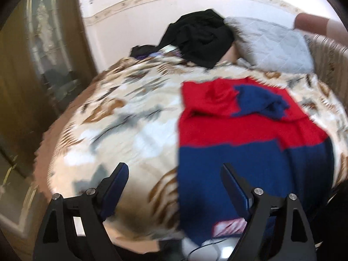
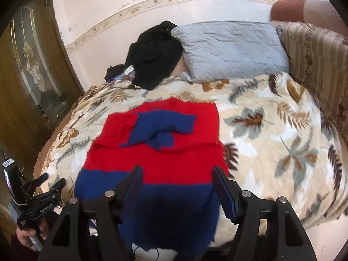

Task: Fold small clothes

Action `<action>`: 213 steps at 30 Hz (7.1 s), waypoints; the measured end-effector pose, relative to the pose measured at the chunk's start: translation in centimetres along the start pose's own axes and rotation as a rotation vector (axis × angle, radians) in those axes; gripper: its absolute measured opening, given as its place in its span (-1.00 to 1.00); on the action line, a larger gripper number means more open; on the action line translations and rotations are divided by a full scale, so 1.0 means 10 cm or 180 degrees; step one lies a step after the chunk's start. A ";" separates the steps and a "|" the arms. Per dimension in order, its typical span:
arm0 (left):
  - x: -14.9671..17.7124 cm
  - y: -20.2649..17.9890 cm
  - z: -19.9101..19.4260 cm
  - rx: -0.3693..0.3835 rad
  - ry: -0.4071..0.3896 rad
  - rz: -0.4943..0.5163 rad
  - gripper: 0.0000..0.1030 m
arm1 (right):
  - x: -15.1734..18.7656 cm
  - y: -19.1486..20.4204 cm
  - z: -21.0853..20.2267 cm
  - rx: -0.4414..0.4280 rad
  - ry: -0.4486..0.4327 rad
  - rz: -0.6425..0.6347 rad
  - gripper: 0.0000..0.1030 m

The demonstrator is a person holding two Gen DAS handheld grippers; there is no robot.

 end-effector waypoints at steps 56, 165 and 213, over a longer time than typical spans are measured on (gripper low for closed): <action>1.22 -0.45 0.40 0.1403 0.1166 -0.0350 -0.96 | 1.61 -0.09 0.44 -0.0630 0.1312 0.0729 -0.76; 0.11 -0.09 0.29 0.1940 0.0831 -0.0657 -0.74 | 0.73 0.12 0.45 -0.0565 0.0980 0.0587 -0.78; -1.95 -0.54 1.95 0.1542 0.0462 -0.1159 -0.46 | -1.64 -0.59 2.36 -0.0586 0.0198 0.0924 -0.21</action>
Point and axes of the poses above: each gripper's, at about its wrist camera, not at the fingertips, and z roughly the way its jaws point, y to its left, x to its underside, the point moved 9 cm from there along z, roughly the way its jaws point, and after that the axes turned 1 degree about -z, right-handed, at the moved point
